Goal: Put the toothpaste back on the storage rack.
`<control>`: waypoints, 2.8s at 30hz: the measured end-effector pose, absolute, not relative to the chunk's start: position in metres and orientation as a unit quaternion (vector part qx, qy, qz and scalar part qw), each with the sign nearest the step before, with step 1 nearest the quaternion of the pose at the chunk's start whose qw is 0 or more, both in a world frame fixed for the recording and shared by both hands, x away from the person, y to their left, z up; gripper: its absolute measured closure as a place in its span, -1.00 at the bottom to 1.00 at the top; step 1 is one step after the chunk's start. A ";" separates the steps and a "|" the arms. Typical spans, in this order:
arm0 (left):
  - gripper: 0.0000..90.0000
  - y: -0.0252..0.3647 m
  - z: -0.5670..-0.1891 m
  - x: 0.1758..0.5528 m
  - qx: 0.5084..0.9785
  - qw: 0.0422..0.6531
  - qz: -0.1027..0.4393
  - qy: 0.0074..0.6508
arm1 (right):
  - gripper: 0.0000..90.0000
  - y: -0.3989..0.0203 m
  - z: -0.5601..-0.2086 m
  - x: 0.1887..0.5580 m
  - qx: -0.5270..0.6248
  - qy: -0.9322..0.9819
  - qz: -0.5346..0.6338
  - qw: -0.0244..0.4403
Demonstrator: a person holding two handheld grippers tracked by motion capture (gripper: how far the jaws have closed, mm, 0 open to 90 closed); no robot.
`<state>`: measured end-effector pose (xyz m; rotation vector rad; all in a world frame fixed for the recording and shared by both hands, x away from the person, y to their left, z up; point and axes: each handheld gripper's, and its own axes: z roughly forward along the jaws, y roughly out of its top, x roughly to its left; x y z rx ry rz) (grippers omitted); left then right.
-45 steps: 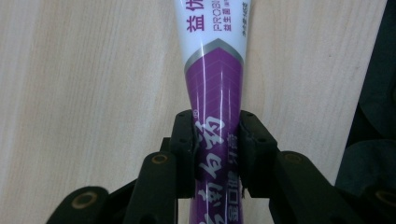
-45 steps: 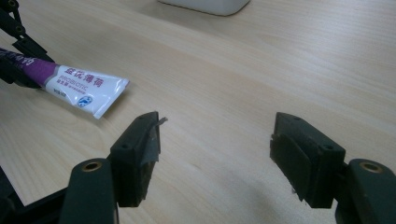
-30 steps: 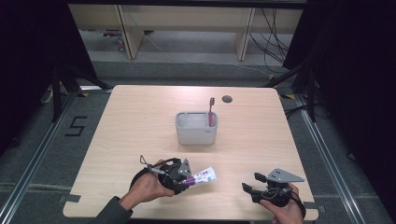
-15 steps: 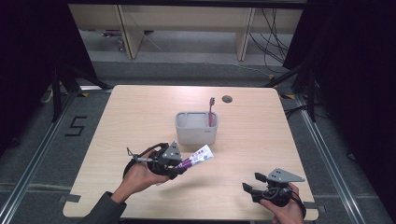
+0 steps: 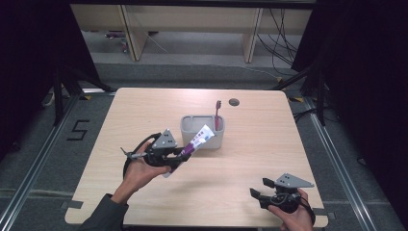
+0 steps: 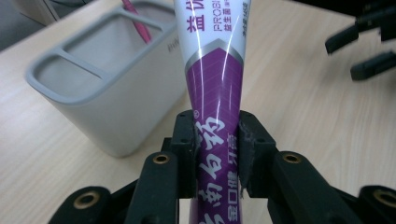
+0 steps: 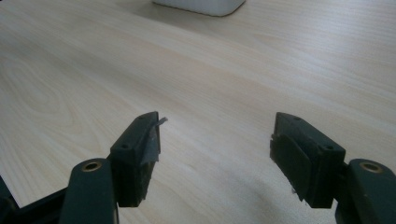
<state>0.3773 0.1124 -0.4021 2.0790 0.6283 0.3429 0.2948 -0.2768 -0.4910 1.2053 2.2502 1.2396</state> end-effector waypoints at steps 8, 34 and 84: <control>0.58 0.116 -0.385 0.387 0.803 0.498 0.164 0.282 | -0.25 -0.277 -0.491 0.295 0.420 0.784 0.432 0.151; 0.58 0.097 -0.365 0.428 0.712 0.582 0.229 0.319 | -0.25 -0.276 -0.492 0.294 0.433 0.778 0.434 0.138; 0.57 0.047 -0.411 0.495 0.685 0.586 0.238 0.362 | -0.25 -0.275 -0.493 0.294 0.426 0.782 0.435 0.131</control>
